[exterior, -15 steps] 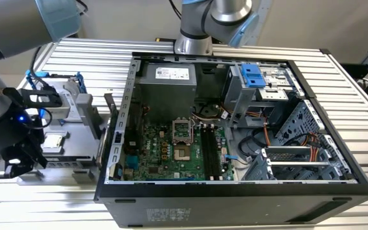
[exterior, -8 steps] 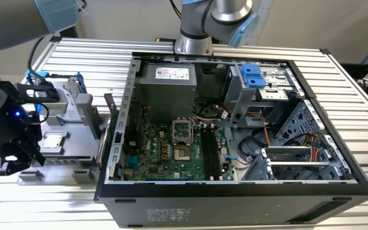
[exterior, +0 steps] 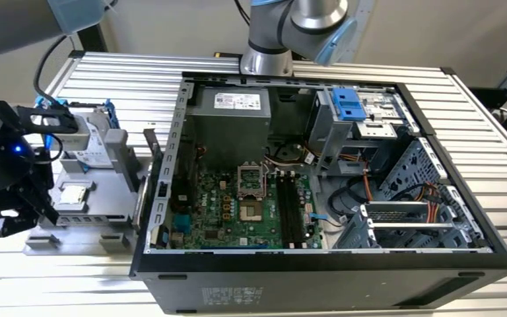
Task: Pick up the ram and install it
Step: 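Pick up the ram and move it above insertion slot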
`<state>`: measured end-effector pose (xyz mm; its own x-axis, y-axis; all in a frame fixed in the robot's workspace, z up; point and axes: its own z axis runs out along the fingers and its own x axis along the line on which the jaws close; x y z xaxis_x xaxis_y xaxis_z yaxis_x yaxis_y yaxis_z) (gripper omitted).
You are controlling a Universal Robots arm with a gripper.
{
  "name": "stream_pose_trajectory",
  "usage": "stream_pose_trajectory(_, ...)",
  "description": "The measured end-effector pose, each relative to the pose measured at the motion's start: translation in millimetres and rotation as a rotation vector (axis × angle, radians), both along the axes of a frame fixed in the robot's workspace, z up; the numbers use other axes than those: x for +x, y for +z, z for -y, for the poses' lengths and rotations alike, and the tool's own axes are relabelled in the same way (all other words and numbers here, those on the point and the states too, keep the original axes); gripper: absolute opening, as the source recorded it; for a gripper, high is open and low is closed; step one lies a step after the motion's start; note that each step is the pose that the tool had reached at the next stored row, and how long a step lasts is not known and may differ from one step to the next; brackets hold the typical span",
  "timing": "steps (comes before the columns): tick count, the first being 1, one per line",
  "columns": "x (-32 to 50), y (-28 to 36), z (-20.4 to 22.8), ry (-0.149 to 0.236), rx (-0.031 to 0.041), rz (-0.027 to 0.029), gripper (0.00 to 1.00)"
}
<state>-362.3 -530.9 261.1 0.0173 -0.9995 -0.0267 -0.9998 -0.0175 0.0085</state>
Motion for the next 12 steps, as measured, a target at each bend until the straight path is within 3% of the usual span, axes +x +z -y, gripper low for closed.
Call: stream_pose_trajectory(12, 0.0, 26.6, 0.0, 0.0, -0.0001, 0.0, 0.0)
